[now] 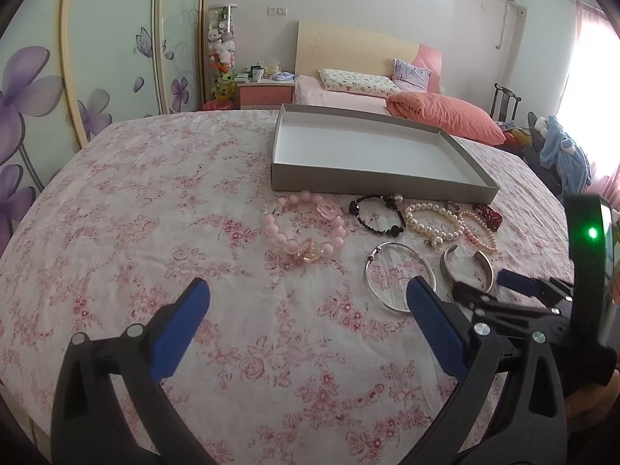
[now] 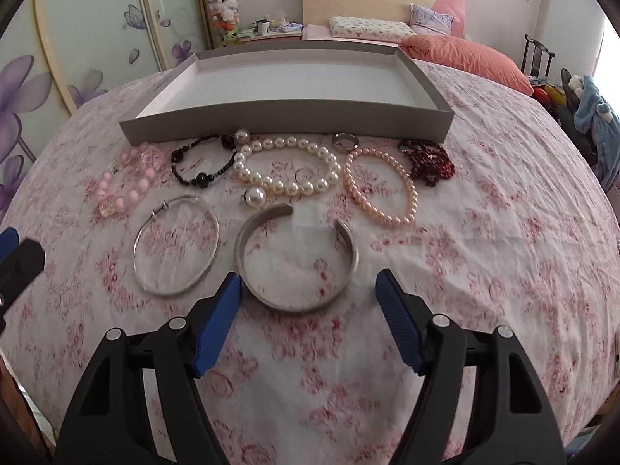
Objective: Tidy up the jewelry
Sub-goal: 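Grasp the silver cuff bangle with the right tool while the left tool approaches the thin silver hoop, then grasp the thin silver hoop bangle with the left tool while the right tool holds the cuff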
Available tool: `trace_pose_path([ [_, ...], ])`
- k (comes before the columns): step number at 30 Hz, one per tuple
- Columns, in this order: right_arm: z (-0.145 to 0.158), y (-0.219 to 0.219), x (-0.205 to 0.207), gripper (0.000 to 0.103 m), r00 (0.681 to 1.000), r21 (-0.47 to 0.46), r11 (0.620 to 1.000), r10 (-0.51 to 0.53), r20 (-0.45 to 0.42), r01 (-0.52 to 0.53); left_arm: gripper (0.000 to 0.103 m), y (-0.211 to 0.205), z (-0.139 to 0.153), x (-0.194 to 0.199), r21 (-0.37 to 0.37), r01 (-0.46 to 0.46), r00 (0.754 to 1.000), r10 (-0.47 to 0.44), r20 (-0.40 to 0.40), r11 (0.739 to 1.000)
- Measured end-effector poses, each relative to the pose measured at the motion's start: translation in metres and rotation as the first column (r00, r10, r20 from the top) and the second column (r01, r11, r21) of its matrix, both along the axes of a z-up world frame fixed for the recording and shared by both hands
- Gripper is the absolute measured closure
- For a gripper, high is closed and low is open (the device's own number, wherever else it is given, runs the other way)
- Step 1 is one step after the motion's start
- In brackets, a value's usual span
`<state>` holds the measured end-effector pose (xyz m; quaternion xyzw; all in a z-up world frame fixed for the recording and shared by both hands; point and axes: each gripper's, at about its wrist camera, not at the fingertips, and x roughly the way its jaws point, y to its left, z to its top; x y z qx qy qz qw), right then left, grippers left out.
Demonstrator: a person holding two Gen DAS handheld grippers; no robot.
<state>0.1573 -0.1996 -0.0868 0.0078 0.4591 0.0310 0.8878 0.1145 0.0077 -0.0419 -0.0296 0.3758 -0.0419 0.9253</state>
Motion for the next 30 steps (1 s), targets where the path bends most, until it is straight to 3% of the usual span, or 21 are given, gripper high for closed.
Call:
trace_pose_path([
  [8, 0.002, 0.008, -0.002, 0.036, 1.0, -0.015, 1.0, 0.017, 0.022, -0.016, 0.004, -0.009, -0.006, 0.01, 0.019, 0.023, 0.999, -0.022, -0.038, 1.0],
  [18, 0.003, -0.051, -0.004, 0.036, 0.996, 0.012, 0.996, -0.086, 0.021, 0.086, 0.004, -0.06, -0.025, 0.032, 0.07, 0.135, 0.983, -0.124, -0.134, 0.988],
  [27, 0.005, -0.062, -0.005, 0.036, 0.997, 0.054, 0.996, -0.069, 0.026, 0.067, 0.013, -0.098, -0.047, 0.064, 0.131, 0.124, 0.972, -0.094, -0.217, 0.984],
  [30, 0.005, -0.062, -0.006, 0.036, 0.998, 0.054, 0.997, -0.063, 0.028, 0.062, 0.013, -0.1, -0.049, 0.069, 0.128, 0.104, 0.975, -0.075, -0.21, 0.986],
])
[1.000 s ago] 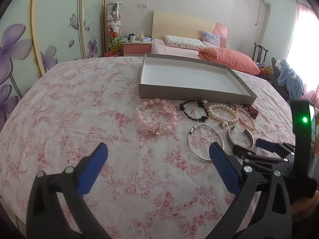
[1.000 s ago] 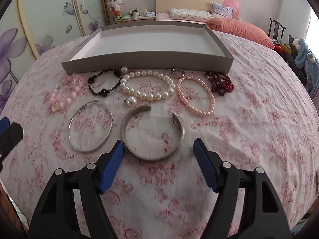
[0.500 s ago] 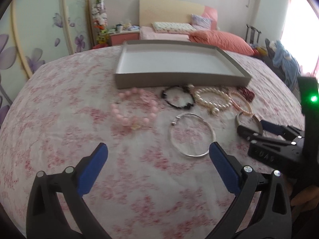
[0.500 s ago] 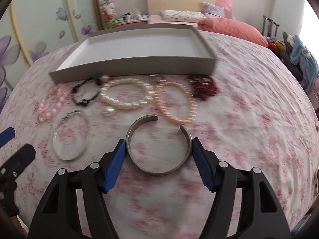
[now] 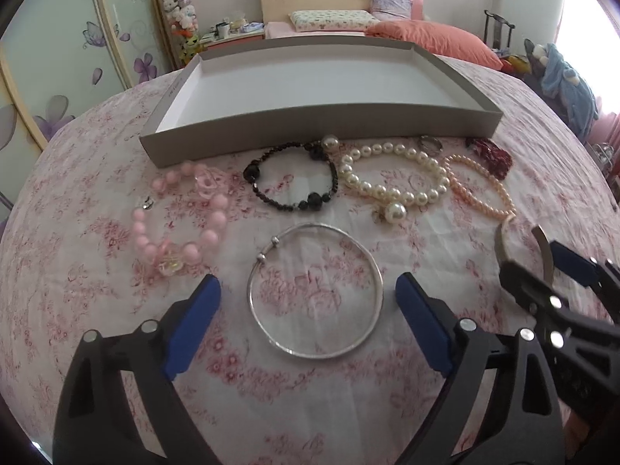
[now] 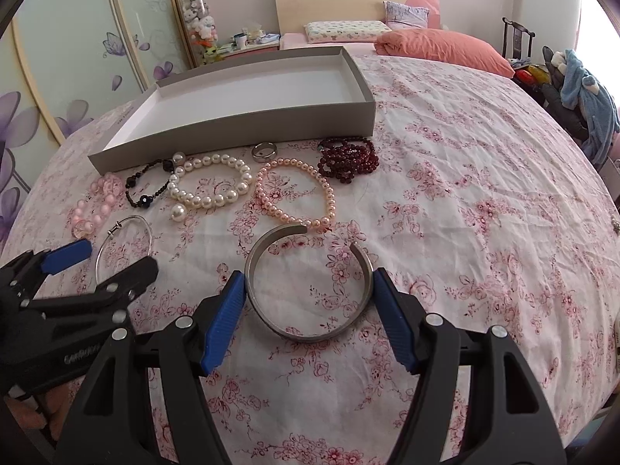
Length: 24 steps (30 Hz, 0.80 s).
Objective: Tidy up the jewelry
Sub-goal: 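Grasp the thin silver hoop bangle with the left tool while the right tool holds the cuff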
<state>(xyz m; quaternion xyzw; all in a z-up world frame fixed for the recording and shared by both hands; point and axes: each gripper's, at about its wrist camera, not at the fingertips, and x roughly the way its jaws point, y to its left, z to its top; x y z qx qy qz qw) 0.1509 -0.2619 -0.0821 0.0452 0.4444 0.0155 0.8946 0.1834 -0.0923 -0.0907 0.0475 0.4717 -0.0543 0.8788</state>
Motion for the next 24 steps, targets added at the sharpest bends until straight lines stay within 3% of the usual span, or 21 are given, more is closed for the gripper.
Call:
trace_pose_path([
  [5, -0.001, 0.003, -0.001, 0.036, 1.0, -0.024, 1.0, 0.011, 0.006, -0.011, 0.014, 0.001, -0.001, 0.009, -0.018, -0.022, 1.0, 0.022, 0.002, 1.0],
  [9, -0.002, 0.005, -0.001, 0.036, 1.0, -0.043, 0.999, 0.015, 0.009, -0.014, 0.024, 0.0, 0.0, 0.013, -0.022, -0.026, 0.999, 0.026, 0.019, 0.999],
  [21, -0.005, 0.007, 0.001, 0.035, 1.0, -0.067, 0.998, 0.014, 0.012, -0.013, 0.024, -0.002, -0.001, 0.008, -0.02, -0.023, 0.999, 0.023, 0.026, 1.0],
  [22, -0.005, 0.006, 0.001, 0.035, 1.0, -0.066, 0.998, 0.013, 0.013, -0.013, 0.025, -0.002, -0.001, 0.006, -0.021, -0.021, 0.999, 0.022, 0.029, 1.0],
  [23, -0.005, 0.007, 0.0, 0.036, 1.0, -0.067, 0.998, 0.015, 0.012, -0.014, 0.035, -0.003, 0.001, 0.005, -0.022, -0.012, 0.999, 0.013, 0.04, 1.0],
  [24, -0.005, 0.006, 0.001, 0.036, 1.0, -0.065, 0.998, 0.015, 0.013, -0.014, 0.036, -0.004, 0.002, 0.004, -0.02, -0.009, 0.999, 0.009, 0.043, 1.0],
])
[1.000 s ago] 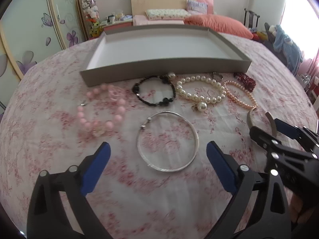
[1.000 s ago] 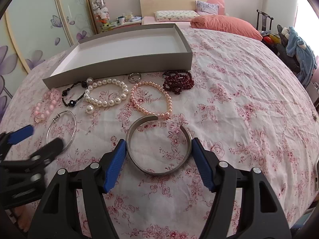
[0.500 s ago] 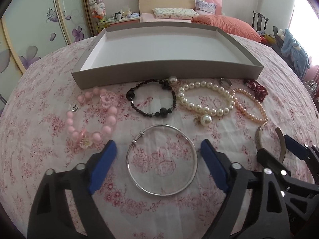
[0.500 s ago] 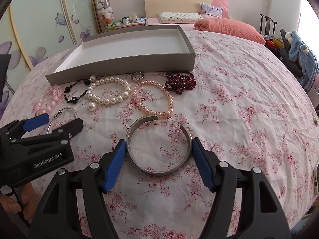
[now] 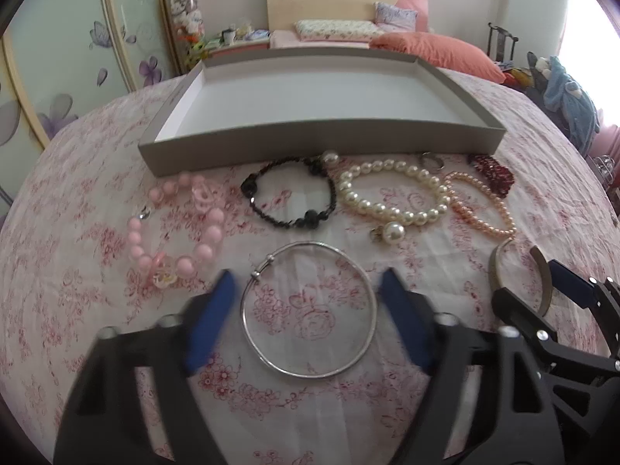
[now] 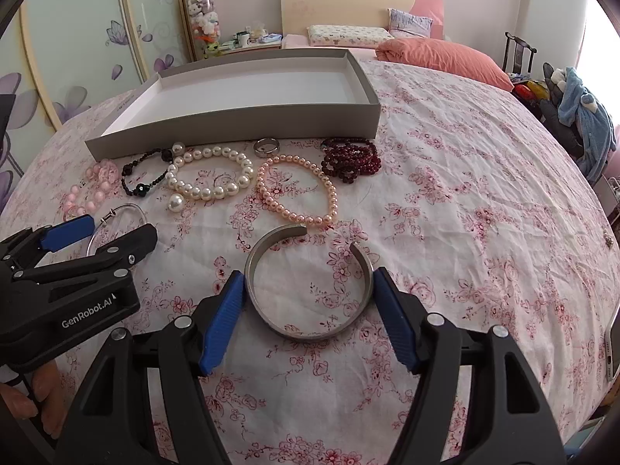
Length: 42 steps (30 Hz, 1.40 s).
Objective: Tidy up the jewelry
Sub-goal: 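Grasp the thin silver hoop bangle with the left tool while the right tool holds the cuff, then carry both bangles into the gray tray and open both tools to release them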
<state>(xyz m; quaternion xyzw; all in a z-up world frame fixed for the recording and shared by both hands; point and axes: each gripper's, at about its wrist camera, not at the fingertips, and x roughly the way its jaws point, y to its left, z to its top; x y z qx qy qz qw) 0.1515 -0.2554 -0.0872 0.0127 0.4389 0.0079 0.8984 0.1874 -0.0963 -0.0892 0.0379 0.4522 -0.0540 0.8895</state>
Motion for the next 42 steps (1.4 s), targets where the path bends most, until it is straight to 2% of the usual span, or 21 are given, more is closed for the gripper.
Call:
trace_pose_path([
  [9, 0.006, -0.002, -0.007, 0.036, 1.0, 0.034, 0.999, 0.003, 0.027, -0.004, 0.037, 0.011, 0.003, -0.009, -0.04, -0.004, 1.0, 0.004, 0.007, 0.999],
  [17, 0.021, 0.004, -0.012, 0.036, 0.995, 0.03, 0.999, 0.024, 0.093, -0.027, 0.037, 0.026, 0.016, -0.025, -0.059, -0.022, 0.998, 0.026, 0.056, 0.998],
  [22, 0.035, 0.009, -0.013, 0.036, 0.986, 0.022, 0.999, 0.043, 0.163, -0.047, 0.037, 0.039, 0.034, -0.034, -0.066, -0.045, 0.992, 0.052, 0.117, 0.997],
  [26, 0.049, 0.014, -0.011, 0.036, 0.972, 0.011, 0.998, 0.054, 0.229, -0.058, 0.037, 0.048, 0.054, -0.042, -0.054, -0.063, 0.976, 0.073, 0.204, 0.997],
  [31, 0.068, 0.021, -0.01, 0.036, 0.944, -0.004, 0.997, 0.072, 0.322, -0.075, 0.037, 0.057, 0.081, -0.05, -0.051, -0.079, 0.943, 0.091, 0.321, 0.996],
  [42, 0.099, 0.029, 0.004, 0.036, 0.88, -0.022, 0.996, 0.084, 0.467, -0.083, 0.037, 0.064, 0.111, -0.044, -0.039, -0.093, 0.893, 0.1, 0.438, 0.995],
])
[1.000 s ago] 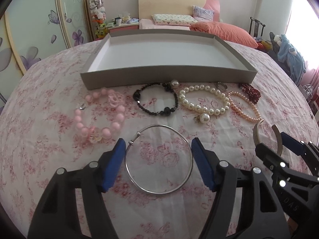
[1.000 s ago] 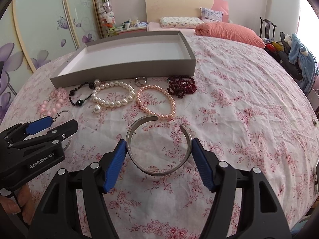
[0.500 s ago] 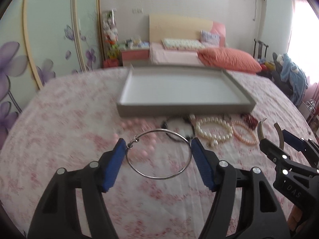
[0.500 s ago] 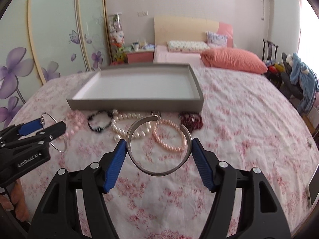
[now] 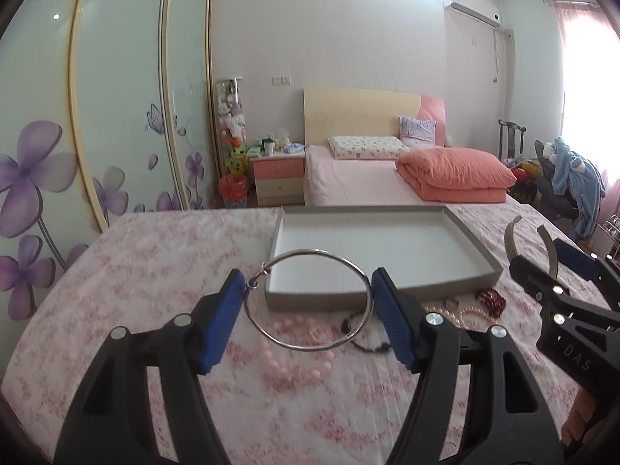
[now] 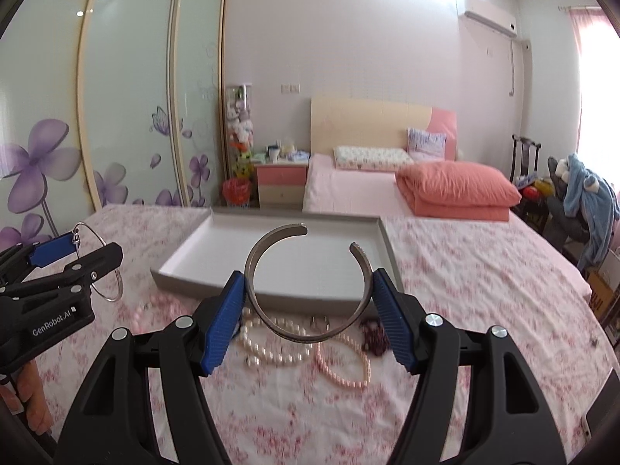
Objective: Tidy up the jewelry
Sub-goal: 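Carry both bangles into the gray tray and open both tools to release them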
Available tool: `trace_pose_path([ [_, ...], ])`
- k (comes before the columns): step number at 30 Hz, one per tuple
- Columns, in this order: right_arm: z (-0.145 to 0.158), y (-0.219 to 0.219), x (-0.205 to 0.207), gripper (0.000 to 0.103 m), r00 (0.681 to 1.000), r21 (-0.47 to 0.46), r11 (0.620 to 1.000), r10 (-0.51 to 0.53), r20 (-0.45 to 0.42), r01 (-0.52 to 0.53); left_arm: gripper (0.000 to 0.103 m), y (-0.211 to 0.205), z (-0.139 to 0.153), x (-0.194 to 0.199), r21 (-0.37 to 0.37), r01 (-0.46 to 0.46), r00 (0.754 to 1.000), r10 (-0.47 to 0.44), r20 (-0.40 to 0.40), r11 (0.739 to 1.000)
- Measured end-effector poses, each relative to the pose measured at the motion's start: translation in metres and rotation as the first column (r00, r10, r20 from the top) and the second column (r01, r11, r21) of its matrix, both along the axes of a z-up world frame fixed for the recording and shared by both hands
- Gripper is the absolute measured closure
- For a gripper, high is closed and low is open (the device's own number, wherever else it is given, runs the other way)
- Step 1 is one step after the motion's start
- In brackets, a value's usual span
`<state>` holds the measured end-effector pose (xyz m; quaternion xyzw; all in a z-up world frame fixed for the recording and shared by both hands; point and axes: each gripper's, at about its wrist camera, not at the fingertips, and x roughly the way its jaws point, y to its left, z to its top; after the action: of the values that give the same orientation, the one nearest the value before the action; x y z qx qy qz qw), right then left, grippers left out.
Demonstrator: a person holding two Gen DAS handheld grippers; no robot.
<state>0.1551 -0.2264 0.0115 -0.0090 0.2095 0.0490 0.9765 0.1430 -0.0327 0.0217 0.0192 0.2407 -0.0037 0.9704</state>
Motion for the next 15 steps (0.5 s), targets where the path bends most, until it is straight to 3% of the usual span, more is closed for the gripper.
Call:
trace_pose_path([
  [9, 0.02, -0.003, 0.029, 0.036, 0.995, -0.009, 1.0, -0.012, 0.095, 0.013, 0.037, -0.004, 0.015, 0.038, 0.009, 0.003, 0.999, -0.004, 0.039, 1.0],
  [15, 0.016, -0.006, 0.059, 0.036, 0.996, 0.004, 1.0, -0.016, 0.093, 0.016, 0.037, -0.01, 0.013, 0.077, 0.024, 0.009, 0.999, -0.009, 0.036, 1.0],
])
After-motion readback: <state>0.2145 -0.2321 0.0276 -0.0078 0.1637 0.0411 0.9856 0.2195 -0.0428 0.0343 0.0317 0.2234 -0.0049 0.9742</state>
